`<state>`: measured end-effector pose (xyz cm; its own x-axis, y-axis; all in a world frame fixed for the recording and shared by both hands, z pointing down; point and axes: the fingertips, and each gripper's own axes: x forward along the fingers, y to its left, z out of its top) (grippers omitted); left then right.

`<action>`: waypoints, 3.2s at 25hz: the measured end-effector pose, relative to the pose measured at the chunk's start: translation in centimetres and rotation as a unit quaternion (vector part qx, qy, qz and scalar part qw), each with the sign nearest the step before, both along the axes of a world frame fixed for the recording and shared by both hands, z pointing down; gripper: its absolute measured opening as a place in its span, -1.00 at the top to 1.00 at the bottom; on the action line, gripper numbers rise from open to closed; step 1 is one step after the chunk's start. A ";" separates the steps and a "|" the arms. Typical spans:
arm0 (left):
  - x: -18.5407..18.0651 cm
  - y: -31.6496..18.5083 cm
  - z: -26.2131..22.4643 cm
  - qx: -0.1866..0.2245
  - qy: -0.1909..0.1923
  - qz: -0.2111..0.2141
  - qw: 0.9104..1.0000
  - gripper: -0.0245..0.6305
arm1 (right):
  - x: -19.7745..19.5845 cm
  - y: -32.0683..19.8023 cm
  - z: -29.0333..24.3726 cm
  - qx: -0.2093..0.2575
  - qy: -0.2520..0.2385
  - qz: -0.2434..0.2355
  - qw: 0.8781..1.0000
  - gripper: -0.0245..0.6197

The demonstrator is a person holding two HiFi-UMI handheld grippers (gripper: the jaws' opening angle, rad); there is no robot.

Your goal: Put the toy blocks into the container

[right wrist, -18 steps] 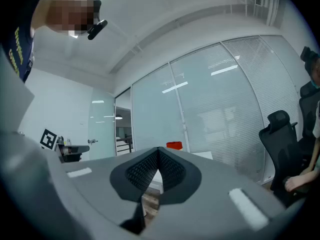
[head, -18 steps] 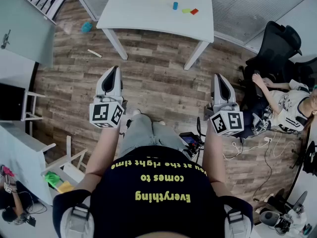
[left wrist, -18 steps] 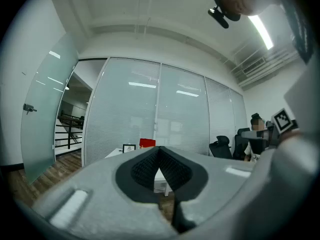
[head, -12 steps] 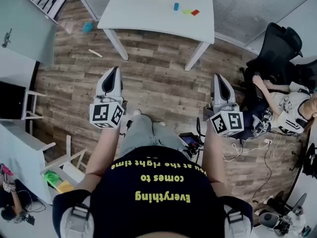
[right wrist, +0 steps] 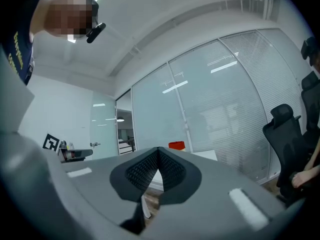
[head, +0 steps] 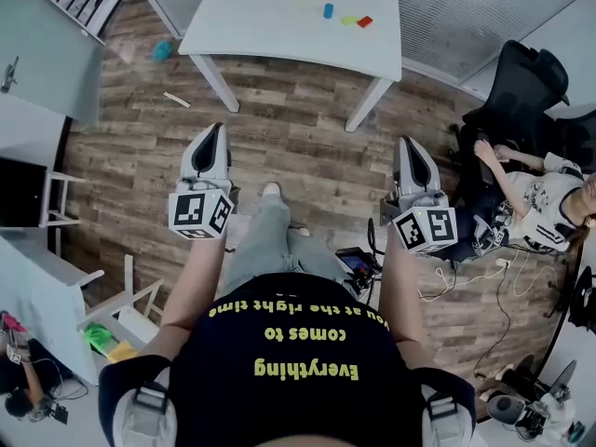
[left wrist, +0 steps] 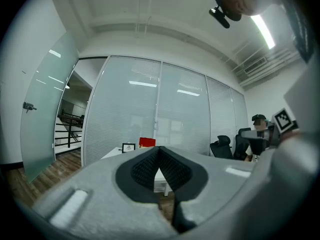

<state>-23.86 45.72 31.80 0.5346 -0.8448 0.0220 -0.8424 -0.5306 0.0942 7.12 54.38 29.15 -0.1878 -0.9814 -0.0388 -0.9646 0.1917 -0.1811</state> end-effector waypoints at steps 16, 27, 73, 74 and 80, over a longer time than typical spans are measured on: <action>2.1 -7.7 0.3 0.001 0.007 0.022 1.000 0.93 | 1.0 -6.0 0.0 0.000 0.010 0.010 1.000 0.91; 2.9 -17.9 -0.7 0.007 0.018 0.045 0.999 0.93 | 0.6 -14.8 -1.2 -0.003 0.016 0.028 0.999 0.91; -0.3 -38.3 2.6 -0.025 0.016 0.059 0.998 0.93 | -1.6 -36.4 1.0 -0.015 0.013 0.036 0.999 0.91; -0.3 -38.6 2.6 -0.024 0.015 0.057 0.998 0.93 | -1.5 -36.9 0.9 -0.013 0.014 0.034 0.999 0.91; 0.5 -41.0 2.0 -0.007 0.004 0.047 0.999 0.93 | -0.6 -40.0 1.0 -0.011 0.005 0.027 1.000 0.91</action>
<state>-23.32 4.77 33.77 0.6110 -0.7911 0.0287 -0.7887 -0.6052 0.1082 6.48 14.37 30.13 -0.1346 -0.9908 -0.0147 -0.9752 0.1350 -0.1751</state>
